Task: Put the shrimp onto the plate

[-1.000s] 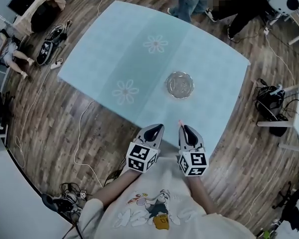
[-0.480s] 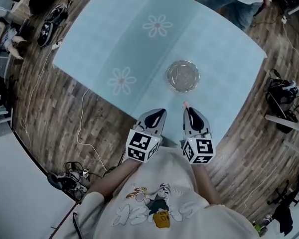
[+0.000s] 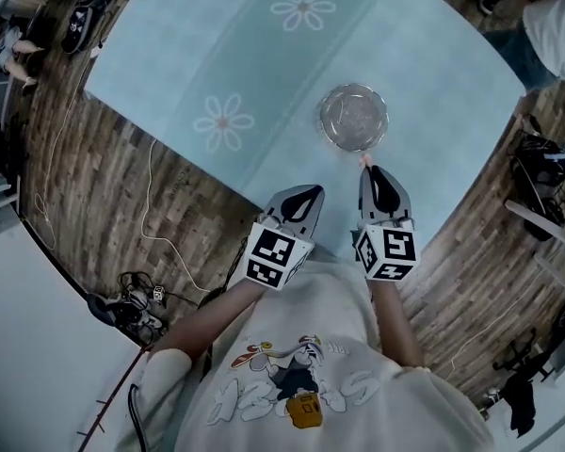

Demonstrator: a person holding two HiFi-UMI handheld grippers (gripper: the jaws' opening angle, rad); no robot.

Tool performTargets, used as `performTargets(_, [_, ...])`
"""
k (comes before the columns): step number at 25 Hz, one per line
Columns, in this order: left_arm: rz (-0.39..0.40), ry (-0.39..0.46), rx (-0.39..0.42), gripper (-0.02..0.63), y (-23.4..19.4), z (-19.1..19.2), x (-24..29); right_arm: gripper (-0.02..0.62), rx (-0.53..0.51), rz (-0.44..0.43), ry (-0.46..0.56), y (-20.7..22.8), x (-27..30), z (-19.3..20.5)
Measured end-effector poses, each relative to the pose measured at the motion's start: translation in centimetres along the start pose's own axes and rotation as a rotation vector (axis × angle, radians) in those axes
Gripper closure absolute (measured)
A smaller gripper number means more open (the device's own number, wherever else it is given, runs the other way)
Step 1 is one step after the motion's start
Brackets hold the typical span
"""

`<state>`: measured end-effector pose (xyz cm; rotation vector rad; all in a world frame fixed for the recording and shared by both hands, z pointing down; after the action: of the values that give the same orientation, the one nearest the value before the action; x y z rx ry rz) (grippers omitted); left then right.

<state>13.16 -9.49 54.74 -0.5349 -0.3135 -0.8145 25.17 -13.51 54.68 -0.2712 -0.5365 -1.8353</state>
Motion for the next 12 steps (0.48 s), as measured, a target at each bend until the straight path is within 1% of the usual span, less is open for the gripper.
performTargets(3, [0.003, 0.003, -0.017, 0.598, 0.1, 0.3, 1.2, 0.531, -0.009, 0.004, -0.024, 0.6, 1.0, 0.8])
performTargets(8, [-0.011, 0.007, -0.022, 0.598, -0.6, 0.5, 3.2, 0.531, -0.024, 0.010, -0.062, 1.7, 2.9, 2.1])
performTargets(12, [-0.052, 0.010, -0.063, 0.598, -2.2, 0.8, 4.8, 0.531, -0.031, 0.013, -0.089, 2.8, 4.8, 3.2])
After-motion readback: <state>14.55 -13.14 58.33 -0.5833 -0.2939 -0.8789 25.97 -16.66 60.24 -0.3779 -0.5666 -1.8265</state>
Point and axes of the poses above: the fingertips, and each gripper's own axes: x forward along the fingers, y to its right, z out of its underside, the point moved 3 cm from there along -x, backward along the fingers, and after that the axes turned 8 degrees about y, right-handed, at the moved point
